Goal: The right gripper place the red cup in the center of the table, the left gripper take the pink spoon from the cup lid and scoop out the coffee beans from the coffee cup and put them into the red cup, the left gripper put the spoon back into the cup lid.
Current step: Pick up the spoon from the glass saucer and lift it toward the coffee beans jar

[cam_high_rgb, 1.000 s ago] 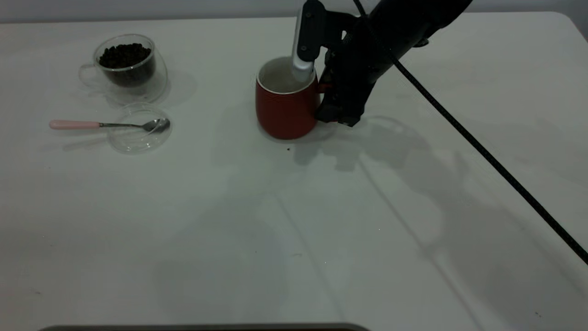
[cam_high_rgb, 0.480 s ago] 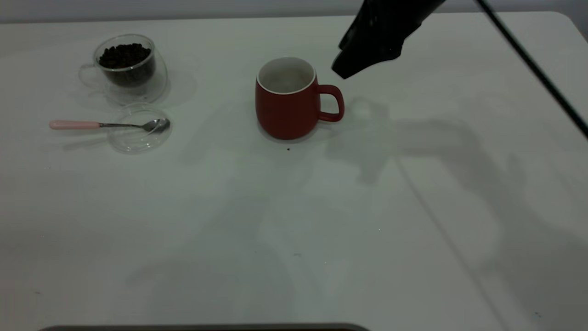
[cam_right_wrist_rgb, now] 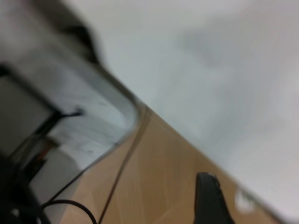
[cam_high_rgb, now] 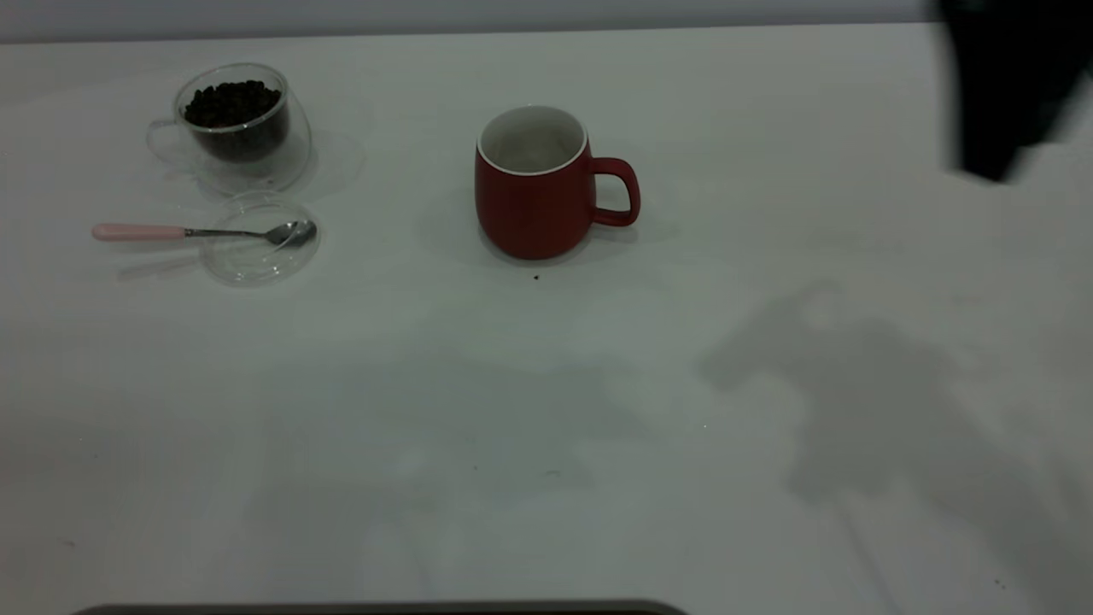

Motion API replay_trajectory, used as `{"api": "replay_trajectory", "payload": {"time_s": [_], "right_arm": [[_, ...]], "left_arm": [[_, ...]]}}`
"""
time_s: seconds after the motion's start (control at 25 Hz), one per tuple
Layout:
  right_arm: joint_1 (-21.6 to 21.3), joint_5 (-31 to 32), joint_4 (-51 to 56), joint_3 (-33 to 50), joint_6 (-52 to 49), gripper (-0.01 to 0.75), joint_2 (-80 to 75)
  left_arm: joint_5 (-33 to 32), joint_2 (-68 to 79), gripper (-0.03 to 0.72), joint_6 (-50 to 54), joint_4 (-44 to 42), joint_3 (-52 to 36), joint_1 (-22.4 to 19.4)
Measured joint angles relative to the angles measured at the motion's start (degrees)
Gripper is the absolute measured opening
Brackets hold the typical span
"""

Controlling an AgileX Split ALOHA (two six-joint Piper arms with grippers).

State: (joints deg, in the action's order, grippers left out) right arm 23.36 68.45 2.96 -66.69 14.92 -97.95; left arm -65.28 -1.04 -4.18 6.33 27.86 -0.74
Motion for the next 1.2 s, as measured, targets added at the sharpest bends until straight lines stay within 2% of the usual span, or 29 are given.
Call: {"api": "replay_trajectory", "payload": {"time_s": [0.12, 0.44, 0.52, 0.64, 0.76, 0.84, 1.2], "right_arm": [[-0.05, 0.07, -5.97, 7.29, -8.98, 0.489, 7.53], [-0.77, 0.3, -6.4, 28.44, -14.92, 0.489, 28.12], [-3.05, 0.16, -6.26, 32.33, -16.81, 0.489, 33.58], [-9.41, -2.56, -6.26, 37.19, -18.56, 0.489, 40.97], [-15.67, -5.85, -5.64, 39.3, -18.64, 0.489, 49.18], [-17.75, -6.29, -5.4, 39.62, -18.52, 0.489, 56.0], [-18.98, -5.05, -5.33, 39.65, -18.35, 0.489, 87.58]], "left_arm": [[0.0, 0.0, 0.452, 0.0, 0.0, 0.0, 0.0], [0.0, 0.0, 0.452, 0.0, 0.0, 0.0, 0.0], [0.0, 0.0, 0.452, 0.0, 0.0, 0.0, 0.0], [0.0, 0.0, 0.452, 0.21, 0.0, 0.0, 0.0], [0.0, 0.0, 0.452, 0.21, 0.0, 0.0, 0.0], [0.0, 0.0, 0.452, 0.21, 0.0, 0.0, 0.0], [0.0, 0.0, 0.452, 0.16, 0.0, 0.0, 0.0]]}}
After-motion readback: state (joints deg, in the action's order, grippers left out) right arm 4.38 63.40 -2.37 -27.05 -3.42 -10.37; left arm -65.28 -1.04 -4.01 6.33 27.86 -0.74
